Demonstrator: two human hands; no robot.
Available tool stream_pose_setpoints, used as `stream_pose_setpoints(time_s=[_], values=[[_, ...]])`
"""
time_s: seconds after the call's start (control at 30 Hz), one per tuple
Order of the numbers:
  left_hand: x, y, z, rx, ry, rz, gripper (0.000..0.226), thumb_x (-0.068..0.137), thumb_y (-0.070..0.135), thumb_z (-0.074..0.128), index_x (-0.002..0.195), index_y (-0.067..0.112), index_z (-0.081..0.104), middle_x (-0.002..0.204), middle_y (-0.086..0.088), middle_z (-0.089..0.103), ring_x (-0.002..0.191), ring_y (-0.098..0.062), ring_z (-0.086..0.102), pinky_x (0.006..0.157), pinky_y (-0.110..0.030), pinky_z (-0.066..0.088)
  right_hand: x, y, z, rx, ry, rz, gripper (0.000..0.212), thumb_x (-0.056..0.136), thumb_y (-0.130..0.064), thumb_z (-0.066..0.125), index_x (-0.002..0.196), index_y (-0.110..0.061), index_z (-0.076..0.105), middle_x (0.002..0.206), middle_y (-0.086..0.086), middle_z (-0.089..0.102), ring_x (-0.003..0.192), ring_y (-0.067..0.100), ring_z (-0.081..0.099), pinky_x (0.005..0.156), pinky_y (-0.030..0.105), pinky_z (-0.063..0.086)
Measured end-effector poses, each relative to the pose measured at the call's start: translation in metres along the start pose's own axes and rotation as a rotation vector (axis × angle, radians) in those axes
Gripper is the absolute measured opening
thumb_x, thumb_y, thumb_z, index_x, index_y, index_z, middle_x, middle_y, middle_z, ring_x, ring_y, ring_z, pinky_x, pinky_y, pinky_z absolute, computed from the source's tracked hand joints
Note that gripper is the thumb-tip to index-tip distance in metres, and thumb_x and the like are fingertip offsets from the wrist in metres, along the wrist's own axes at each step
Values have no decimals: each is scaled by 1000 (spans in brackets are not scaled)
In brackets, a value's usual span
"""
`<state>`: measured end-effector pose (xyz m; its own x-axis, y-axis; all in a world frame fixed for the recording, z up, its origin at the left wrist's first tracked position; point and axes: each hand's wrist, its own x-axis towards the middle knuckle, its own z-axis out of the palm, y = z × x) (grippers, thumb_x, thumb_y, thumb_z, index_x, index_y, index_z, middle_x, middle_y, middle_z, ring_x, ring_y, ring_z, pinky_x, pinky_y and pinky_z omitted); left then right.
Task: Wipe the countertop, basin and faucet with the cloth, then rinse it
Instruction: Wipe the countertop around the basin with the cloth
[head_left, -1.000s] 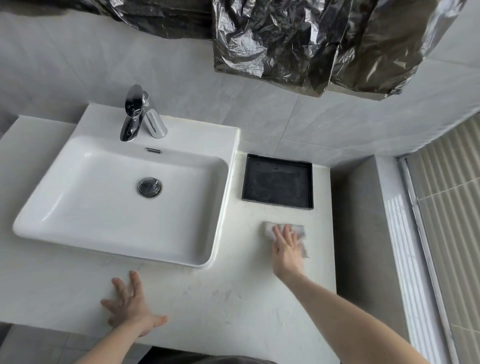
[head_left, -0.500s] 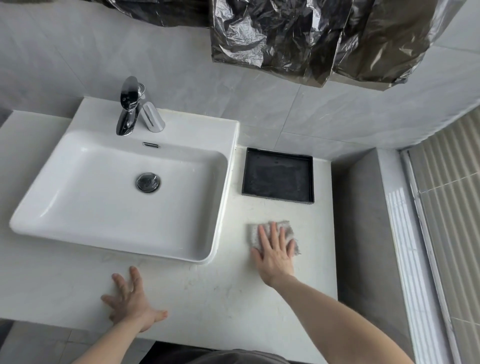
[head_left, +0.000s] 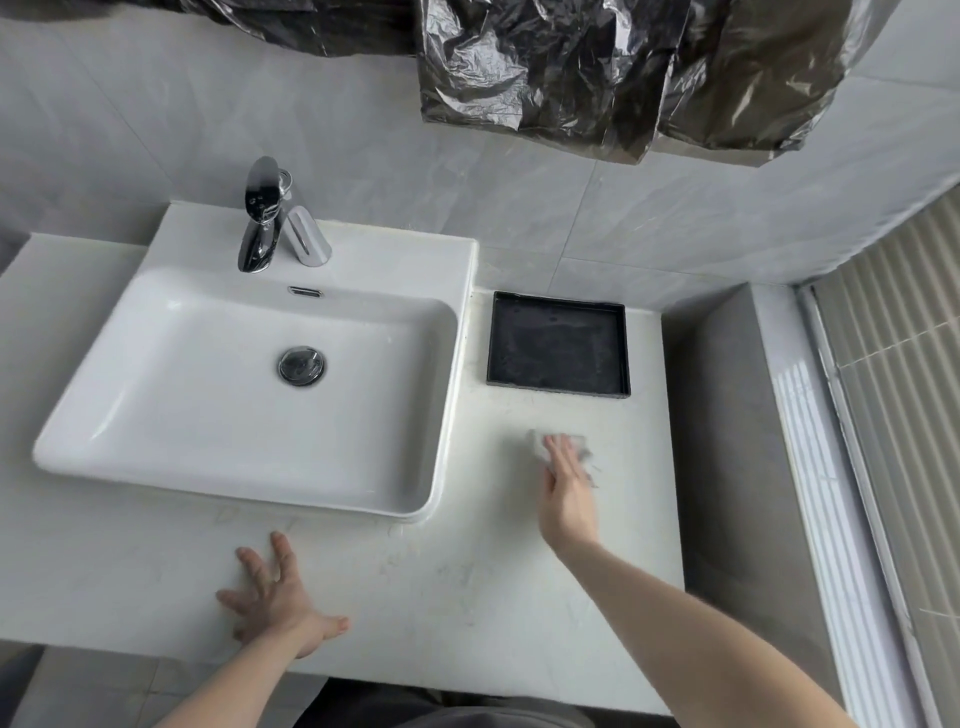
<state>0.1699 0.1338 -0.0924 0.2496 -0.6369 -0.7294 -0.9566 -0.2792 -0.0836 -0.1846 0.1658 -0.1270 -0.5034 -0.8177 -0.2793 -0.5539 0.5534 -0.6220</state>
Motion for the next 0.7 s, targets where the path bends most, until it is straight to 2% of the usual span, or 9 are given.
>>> stream_pose_setpoints(time_s=[0.07, 0.17, 0.23, 0.3, 0.37, 0.47, 0.57, 0.7], values=[[3, -1, 1, 25, 10, -3, 165, 48, 74, 84, 148, 28, -39, 156, -15, -40, 151, -48, -5, 116, -56, 28, -4, -24, 25, -29, -105, -165, 47, 112, -24, 32, 158, -25, 37, 170, -3, 20, 158, 14, 9, 129, 37, 11], [5, 0, 3, 21, 16, -9, 163, 51, 73, 84, 148, 28, -39, 156, -15, -40, 151, -49, -6, 118, -55, 26, -17, -45, 56, -206, -272, -287, 51, 112, -24, 26, 163, -25, 24, 172, -4, 7, 159, 18, -4, 129, 43, -2], [5, 1, 4, 24, 10, -3, 164, 51, 72, 85, 148, 27, -39, 155, -17, -41, 151, -48, -7, 118, -57, 24, -24, -39, 64, -336, -288, -331, 54, 111, -24, 24, 164, -28, 16, 173, -7, 0, 159, 20, -12, 128, 50, -6], [7, 2, 5, 22, 1, 0, 163, 51, 70, 86, 148, 27, -39, 155, -17, -42, 151, -48, -8, 119, -57, 22, -27, -19, 59, -360, -240, -335, 56, 110, -24, 26, 164, -34, 14, 172, -10, -3, 158, 19, -15, 127, 52, -8], [7, 1, 5, 12, -8, 7, 163, 52, 67, 87, 149, 27, -37, 155, -16, -42, 150, -49, -10, 119, -58, 20, -28, 11, 44, -344, -165, -260, 57, 109, -24, 31, 163, -36, 16, 172, -12, -2, 159, 19, -12, 127, 50, -8], [8, 0, 6, -24, -17, 15, 161, 54, 63, 89, 149, 32, -37, 156, -10, -43, 148, -54, -12, 118, -59, 21, -28, 63, 4, -308, -21, -61, 54, 110, -24, 36, 162, -32, 24, 172, -8, 7, 159, 21, -3, 128, 51, 1], [9, -2, 7, -40, -16, 18, 160, 53, 61, 90, 148, 35, -36, 156, -5, -43, 147, -55, -11, 117, -60, 26, -26, 107, -37, -272, 60, 128, 52, 111, -24, 31, 162, -26, 27, 172, 1, 12, 160, 25, 2, 128, 50, 8], [7, -1, 5, -26, -9, 20, 159, 55, 62, 90, 149, 33, -36, 156, -7, -42, 147, -56, -8, 115, -60, 30, -15, 116, -58, -180, 146, 255, 49, 111, -25, 27, 159, -21, 32, 170, 6, 19, 158, 27, 11, 125, 52, 21]])
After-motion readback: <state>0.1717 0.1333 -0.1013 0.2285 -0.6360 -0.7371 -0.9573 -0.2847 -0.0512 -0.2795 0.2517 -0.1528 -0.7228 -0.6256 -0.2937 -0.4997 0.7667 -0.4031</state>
